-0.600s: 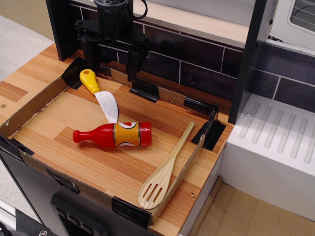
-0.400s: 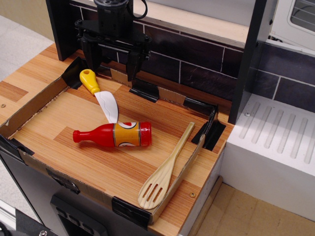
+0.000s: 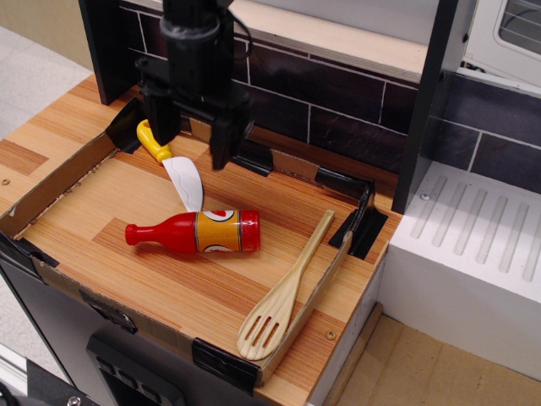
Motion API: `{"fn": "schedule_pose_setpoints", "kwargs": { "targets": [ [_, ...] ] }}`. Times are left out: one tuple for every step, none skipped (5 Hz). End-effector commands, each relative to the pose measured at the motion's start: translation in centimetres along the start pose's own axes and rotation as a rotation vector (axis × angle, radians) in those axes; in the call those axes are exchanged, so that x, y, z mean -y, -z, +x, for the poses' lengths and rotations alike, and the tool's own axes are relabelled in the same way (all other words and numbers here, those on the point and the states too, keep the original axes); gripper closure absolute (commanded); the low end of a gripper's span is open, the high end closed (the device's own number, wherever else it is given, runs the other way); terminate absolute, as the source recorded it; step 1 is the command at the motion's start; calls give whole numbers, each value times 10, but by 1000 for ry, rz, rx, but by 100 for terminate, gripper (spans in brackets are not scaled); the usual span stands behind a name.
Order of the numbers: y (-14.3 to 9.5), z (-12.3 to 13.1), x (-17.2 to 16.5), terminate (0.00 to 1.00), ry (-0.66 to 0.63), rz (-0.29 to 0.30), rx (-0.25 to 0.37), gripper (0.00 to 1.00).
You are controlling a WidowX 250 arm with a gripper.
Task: Upright hot sauce bottle
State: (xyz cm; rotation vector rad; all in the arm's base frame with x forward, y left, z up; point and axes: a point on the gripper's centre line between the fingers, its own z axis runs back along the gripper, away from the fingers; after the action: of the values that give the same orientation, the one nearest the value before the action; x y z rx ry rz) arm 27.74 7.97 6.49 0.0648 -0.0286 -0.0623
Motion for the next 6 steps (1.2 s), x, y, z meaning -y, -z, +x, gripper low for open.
{"fn": "schedule_pose_setpoints", "kwargs": {
  "targets": [
    [-22,-32,-18,0,460,-15,104,0],
    [-9,-43,-6,0,709,-25,74,0],
    [7,-48,2,0,761,8,57,0],
    [26,-48,8,0,765,38,59,0],
    [38,-49,8,0,789,39,43,0],
    [50,-51,3,0,804,41,33,0]
  ]
}}
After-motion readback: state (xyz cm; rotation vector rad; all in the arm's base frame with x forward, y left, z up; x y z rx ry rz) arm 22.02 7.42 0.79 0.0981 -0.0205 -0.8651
